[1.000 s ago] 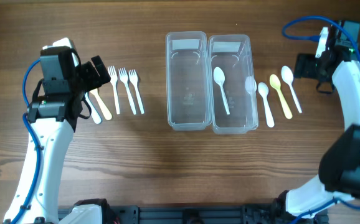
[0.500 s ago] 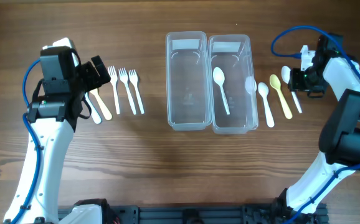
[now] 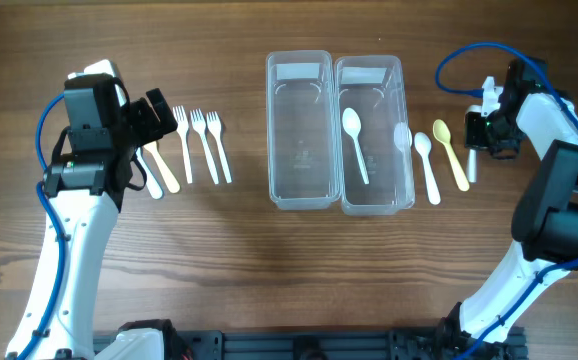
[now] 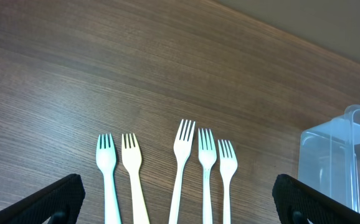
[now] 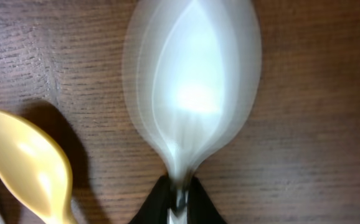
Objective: Pack container
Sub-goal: 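Reach right gripper to the next white spoon and grasp it, then place the white spoon into the right container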
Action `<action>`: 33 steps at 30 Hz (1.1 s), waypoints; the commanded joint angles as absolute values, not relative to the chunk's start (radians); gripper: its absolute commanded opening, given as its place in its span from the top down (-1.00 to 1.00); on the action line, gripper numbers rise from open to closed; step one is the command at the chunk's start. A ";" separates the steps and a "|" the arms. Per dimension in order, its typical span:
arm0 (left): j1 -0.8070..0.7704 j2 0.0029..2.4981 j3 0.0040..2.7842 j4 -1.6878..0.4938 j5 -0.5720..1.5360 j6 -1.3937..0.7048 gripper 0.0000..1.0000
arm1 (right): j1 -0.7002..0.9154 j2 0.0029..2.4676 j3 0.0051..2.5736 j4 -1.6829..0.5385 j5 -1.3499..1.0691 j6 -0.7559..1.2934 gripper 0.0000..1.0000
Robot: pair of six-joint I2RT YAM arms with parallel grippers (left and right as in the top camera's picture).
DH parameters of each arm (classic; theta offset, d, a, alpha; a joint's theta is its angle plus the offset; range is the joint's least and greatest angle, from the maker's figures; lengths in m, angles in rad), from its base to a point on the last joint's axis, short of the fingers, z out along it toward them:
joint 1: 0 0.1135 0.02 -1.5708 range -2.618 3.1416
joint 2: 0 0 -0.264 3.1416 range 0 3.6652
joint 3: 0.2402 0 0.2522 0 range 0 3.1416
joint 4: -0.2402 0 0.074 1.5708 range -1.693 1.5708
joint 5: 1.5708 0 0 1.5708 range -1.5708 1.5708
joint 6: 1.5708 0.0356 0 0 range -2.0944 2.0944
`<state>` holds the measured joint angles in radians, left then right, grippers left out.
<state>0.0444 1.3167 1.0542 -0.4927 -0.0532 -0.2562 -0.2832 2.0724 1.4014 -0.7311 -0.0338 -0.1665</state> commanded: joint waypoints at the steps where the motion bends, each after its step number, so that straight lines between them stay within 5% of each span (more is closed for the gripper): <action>1: 0.050 1.325 1.074 -0.487 -0.042 -0.244 -0.99 | -0.278 2.059 1.451 -0.797 -0.035 -0.093 0.85; 9: 0.050 1.325 1.073 -0.487 -0.041 -0.244 -0.99 | -0.098 1.774 1.668 -0.951 -0.204 0.047 0.91; 17: 0.050 1.325 1.073 -0.487 -0.042 -0.244 -1.00 | 0.256 1.899 1.476 -0.763 -0.201 0.204 0.90; 21: 0.050 1.325 1.074 -0.488 -0.042 -0.244 -0.99 | 0.251 1.916 1.485 -0.775 -0.196 0.103 0.12; 26: 0.050 1.325 1.074 -0.488 -0.042 -0.244 -1.00 | 0.171 1.770 1.561 -0.778 -0.147 0.052 -0.20; 29: 0.050 1.325 1.074 -0.491 -0.042 -0.244 -1.00 | 0.003 1.684 1.564 -0.764 0.024 -0.012 -0.37; 33: 0.050 1.325 1.074 -0.492 -0.041 -0.244 -1.00 | -0.198 1.743 1.527 -0.816 -0.070 -0.028 -0.46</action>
<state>0.0444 1.3174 1.0542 -0.4911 -0.0532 -0.2562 -0.1234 1.6779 1.5566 -0.7799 -0.0437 0.0025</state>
